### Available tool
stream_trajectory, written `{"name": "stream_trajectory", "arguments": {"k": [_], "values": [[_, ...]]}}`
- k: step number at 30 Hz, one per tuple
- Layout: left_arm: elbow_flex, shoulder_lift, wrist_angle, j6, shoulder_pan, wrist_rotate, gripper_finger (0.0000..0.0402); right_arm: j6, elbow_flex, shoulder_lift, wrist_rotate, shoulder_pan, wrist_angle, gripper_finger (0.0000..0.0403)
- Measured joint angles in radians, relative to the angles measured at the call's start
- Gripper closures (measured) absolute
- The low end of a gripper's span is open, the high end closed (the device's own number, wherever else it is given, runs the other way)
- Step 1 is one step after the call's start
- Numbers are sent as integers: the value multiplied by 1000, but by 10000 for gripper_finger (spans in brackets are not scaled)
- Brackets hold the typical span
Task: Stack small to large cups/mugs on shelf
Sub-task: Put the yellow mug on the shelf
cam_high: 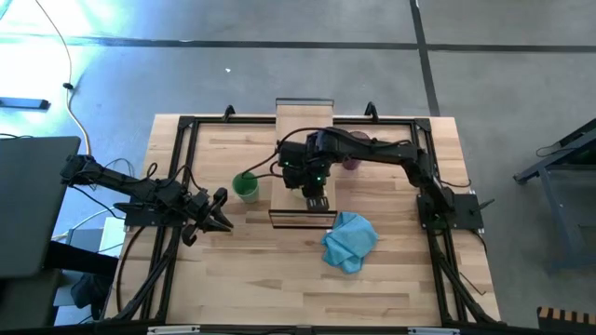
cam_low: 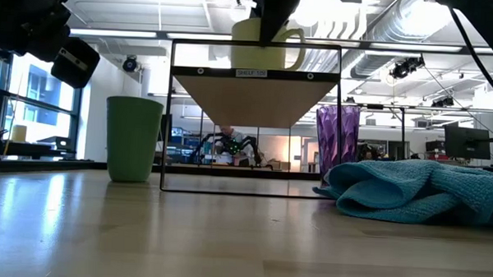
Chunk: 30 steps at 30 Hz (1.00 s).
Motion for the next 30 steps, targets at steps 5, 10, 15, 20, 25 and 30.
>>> {"name": "stream_trajectory", "arguments": {"k": [5, 10, 15, 20, 25, 30], "values": [[0, 0, 0, 0, 0, -13, 355, 24, -4, 6, 2, 0, 0, 310], [0, 0, 0, 0, 0, -14, 355, 23, -4, 4, 9, 0, 8, 279], [0, 0, 0, 0, 0, -14, 355, 23, -3, 4, 10, 0, 13, 277], [0, 0, 0, 0, 0, -15, 355, 75, -2, 3, 9, -6, 32, 277], [0, 0, 0, 0, 0, -18, 355, 161, -2, 3, 9, -21, 37, 277], [0, 0, 0, 0, 0, -18, 355, 235, -1, 2, 9, -27, 38, 278]]}}
